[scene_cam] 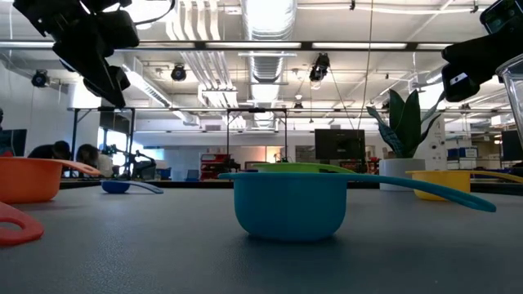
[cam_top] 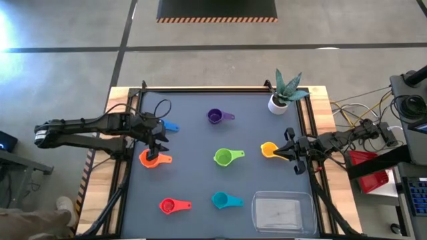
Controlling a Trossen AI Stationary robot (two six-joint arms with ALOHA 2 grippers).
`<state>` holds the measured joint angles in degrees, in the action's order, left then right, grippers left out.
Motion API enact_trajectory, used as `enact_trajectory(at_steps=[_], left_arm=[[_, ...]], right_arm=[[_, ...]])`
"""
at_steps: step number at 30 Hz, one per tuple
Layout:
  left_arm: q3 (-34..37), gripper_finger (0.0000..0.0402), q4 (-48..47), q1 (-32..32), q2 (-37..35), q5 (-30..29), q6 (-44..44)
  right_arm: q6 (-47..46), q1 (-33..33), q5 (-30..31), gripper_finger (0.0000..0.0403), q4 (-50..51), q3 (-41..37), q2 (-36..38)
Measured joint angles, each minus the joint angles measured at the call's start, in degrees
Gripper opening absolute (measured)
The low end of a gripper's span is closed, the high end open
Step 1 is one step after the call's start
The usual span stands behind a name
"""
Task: Nest measuring cups in basket
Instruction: Prepare the orange measuring cup
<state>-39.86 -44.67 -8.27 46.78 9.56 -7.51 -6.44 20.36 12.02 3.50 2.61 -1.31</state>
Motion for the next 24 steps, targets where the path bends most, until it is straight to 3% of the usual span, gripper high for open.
enact_trajectory(at_steps=[24], left_arm=[[0.1, 0.0187, -1.0, 1.4, 1.8, 0.0, -0.2]], right_arm=[[0.0, 0.0, 0.0, 0.0009, 0.0, 0.0, 0.0]])
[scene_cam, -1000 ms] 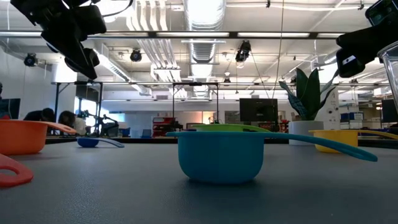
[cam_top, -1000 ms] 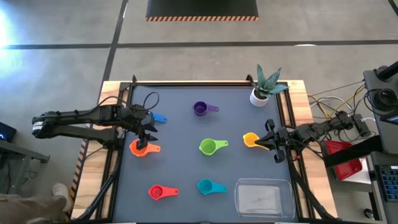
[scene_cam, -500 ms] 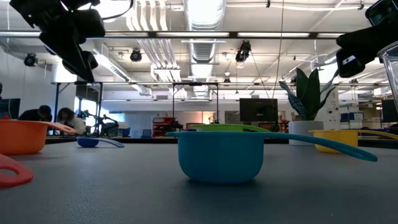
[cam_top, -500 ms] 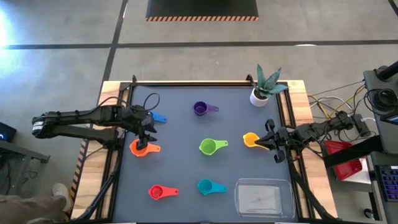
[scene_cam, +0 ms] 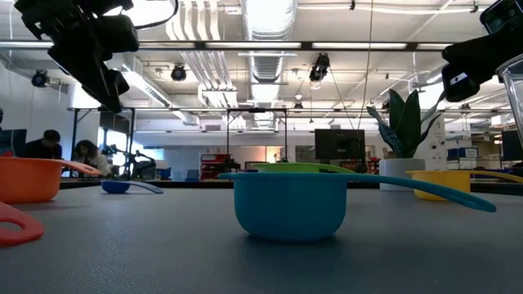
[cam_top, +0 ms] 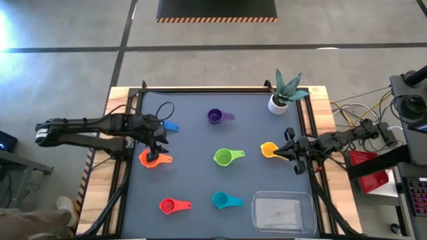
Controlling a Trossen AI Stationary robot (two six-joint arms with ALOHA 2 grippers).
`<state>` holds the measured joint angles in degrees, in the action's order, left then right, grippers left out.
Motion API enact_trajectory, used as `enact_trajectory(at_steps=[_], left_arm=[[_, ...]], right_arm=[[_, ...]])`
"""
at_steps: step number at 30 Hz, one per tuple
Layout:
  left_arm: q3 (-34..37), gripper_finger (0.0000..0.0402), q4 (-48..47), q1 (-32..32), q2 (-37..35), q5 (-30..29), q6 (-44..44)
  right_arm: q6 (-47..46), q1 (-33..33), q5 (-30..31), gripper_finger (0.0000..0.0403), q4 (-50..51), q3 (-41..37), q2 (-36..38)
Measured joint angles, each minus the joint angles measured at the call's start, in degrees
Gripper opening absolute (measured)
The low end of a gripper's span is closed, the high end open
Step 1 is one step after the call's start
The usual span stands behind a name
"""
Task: Nest measuring cups in basket
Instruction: Prepare the orange measuring cup
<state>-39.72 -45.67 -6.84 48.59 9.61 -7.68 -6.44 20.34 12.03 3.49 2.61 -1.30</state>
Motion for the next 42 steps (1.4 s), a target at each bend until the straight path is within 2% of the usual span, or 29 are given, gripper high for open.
enact_trajectory(at_steps=[6, 25, 29, 38, 42], left_arm=[[0.0, 0.0187, 1.0, 4.2, 0.1, -4.2, -1.1], [0.0, 0.0189, 0.4, 15.7, 5.9, -7.7, -2.3], [0.0, 0.0207, 0.2, 17.3, 7.7, -7.7, -2.3], [0.0, 0.0278, -0.6, 17.7, 11.6, -10.8, -3.4], [0.0, 0.0293, -0.7, 17.7, 12.1, -10.8, -3.4]], right_arm=[[0.0, 0.0, 0.0, 0.0009, 0.0, 0.0, 0.0], [0.0, 0.0, 0.0, 0.0009, 0.0, 0.0, 0.0], [0.0, 0.0, 0.0, 0.0009, 0.0, 0.0, 0.0], [0.0, 0.0, 0.0, 0.0009, 0.0, 0.0, 0.0], [0.0, 0.0, 0.0, 0.0009, 0.0, 0.0, 0.0]])
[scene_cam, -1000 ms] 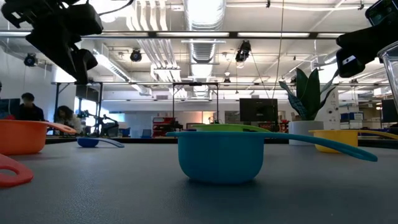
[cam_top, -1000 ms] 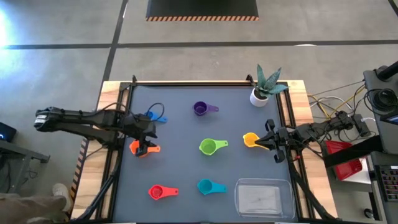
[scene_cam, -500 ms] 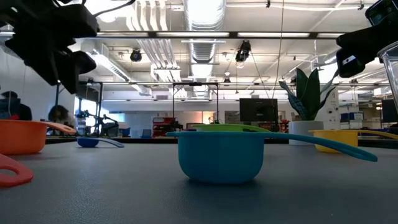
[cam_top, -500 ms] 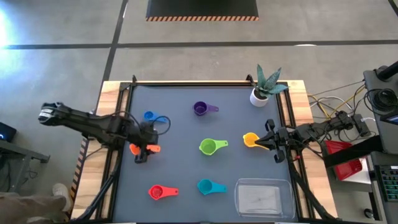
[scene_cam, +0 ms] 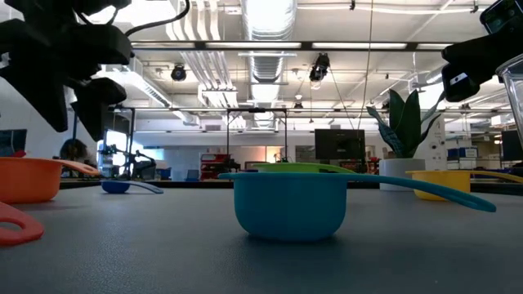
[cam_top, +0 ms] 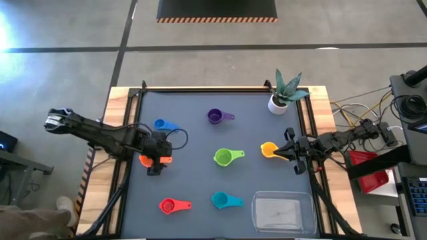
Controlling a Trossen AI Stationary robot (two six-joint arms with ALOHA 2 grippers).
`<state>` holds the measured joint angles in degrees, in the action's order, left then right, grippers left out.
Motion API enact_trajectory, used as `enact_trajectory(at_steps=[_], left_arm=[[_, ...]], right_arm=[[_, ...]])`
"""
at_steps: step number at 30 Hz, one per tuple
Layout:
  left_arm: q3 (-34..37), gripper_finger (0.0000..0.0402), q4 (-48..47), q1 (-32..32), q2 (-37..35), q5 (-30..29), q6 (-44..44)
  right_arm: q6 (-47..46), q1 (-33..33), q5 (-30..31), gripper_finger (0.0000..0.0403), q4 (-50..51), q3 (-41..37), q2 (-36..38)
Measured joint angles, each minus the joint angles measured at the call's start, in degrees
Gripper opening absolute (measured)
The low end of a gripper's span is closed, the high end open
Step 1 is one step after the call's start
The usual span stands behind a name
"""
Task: Nest measuring cups in basket
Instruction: Prepare the orange measuring cup
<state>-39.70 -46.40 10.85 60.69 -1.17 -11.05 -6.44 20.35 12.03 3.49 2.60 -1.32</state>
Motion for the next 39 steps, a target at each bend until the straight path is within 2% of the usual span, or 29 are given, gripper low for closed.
enact_trajectory(at_steps=[11, 14, 17, 21, 35, 39], left_arm=[[0.0, 0.0295, -0.6, 0.0, -0.1, -1.7, -0.8], [0.1, 0.0295, -2.2, 0.0, 0.9, -4.4, -4.7], [0.2, 0.0295, -5.4, 0.0, 2.7, -4.5, -7.8], [0.2, 0.0295, -5.1, 0.0, 4.5, -4.5, -9.4], [0.4, 0.0295, -4.6, 0.0, 13.8, -4.3, -7.3], [0.4, 0.0284, -4.6, 0.0, 15.7, -4.3, -7.3]], right_arm=[[0.0, 0.0, 0.0, 0.0009, 0.0, 0.0, 0.0], [0.0, 0.0, 0.0, 0.0009, 0.0, 0.0, 0.0], [0.0, 0.0, 0.0, 0.0009, 0.0, 0.0, 0.0], [0.0, 0.0, 0.0, 0.0009, 0.0, 0.0, 0.0], [0.0, 0.0, 0.0, 0.0009, 0.0, 0.0, 0.0], [0.0, 0.0, 0.0, 0.0009, 0.0, 0.0, 0.0]])
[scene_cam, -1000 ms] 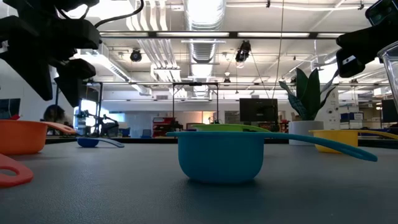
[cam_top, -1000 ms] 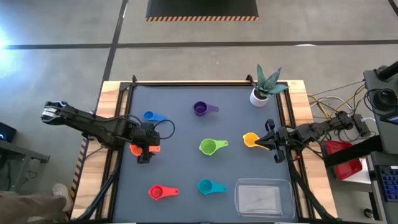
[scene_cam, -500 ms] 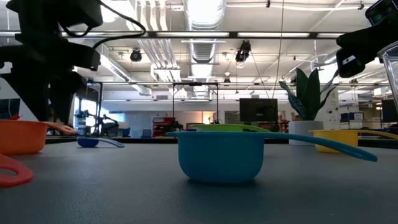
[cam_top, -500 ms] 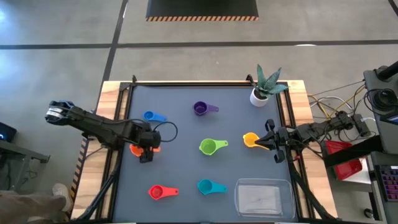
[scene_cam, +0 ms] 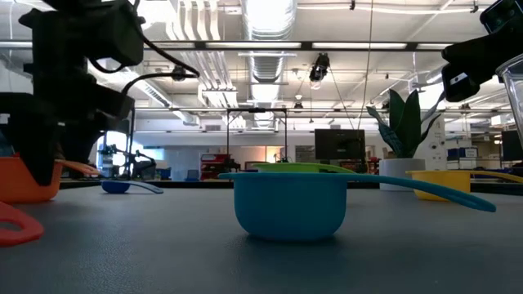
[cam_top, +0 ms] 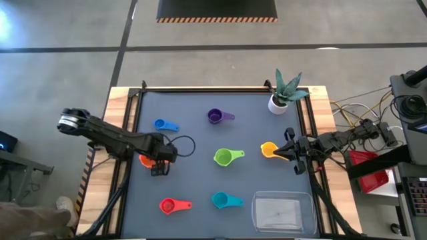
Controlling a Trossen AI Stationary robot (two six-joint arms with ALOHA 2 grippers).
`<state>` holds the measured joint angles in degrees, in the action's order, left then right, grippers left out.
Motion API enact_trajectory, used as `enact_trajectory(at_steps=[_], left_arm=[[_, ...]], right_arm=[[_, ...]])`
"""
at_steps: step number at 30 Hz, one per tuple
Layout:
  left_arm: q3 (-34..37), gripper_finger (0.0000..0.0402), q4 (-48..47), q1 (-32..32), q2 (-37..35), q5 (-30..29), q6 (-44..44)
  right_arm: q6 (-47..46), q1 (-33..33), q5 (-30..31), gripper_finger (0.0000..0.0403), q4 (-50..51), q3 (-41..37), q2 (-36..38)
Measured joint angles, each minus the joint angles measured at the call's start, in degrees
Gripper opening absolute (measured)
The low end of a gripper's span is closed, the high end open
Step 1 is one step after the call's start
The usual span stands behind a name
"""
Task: Nest measuring cups in basket
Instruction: Prepare the orange measuring cup
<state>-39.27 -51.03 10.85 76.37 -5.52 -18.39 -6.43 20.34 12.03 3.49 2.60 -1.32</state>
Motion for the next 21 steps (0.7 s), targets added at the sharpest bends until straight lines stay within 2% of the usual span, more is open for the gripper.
enact_trajectory(at_steps=[21], left_arm=[[-0.1, 0.0146, 3.7, -0.1, 0.8, -0.1, -0.4]], right_arm=[[0.0, 0.0, 0.0, 0.0009, 0.0, 0.0, 0.0]])
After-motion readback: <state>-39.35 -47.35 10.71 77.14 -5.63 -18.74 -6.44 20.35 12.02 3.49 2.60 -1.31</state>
